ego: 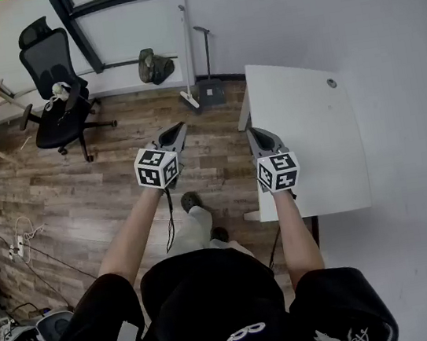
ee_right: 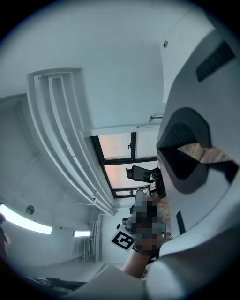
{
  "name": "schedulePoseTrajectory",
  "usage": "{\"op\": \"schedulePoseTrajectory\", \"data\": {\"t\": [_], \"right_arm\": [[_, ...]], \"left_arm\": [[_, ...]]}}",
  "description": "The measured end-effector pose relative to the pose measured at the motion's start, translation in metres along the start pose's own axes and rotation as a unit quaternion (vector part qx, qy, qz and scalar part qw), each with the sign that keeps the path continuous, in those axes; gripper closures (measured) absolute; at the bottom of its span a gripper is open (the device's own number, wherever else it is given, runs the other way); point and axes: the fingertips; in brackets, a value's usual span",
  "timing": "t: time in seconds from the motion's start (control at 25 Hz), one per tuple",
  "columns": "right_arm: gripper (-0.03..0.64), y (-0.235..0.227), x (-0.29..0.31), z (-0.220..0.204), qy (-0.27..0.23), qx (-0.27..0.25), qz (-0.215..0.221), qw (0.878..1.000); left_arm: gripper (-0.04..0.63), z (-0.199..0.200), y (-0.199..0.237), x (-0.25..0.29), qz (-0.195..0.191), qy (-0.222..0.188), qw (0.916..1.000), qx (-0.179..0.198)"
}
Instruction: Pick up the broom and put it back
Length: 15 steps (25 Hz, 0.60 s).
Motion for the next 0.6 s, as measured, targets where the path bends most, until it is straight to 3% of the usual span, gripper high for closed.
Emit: {"op": "schedulePoseTrajectory", "data": {"t": [0.28,0.6], "right_arm": [[0.592,-0.01,-0.015,-0.005,0.002,0.014,-0.013,1.0],[0.592,-0.02,0.011,0.0,0.011,0.018,-0.02,1.0]], "left_arm": [[0.578,-0.006,-0.004,-0.005,0.002,0.003,1.0,0.0],[0.578,-0.002,0.026,0.008,0.008,-0.002,0.9999,-0.01]]}}
Point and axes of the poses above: the fingertips, and each gripper's own axes: x forward along the fingers, y to its left, z out of its top, and after that the axes turned 6 degrees about x, right-handed
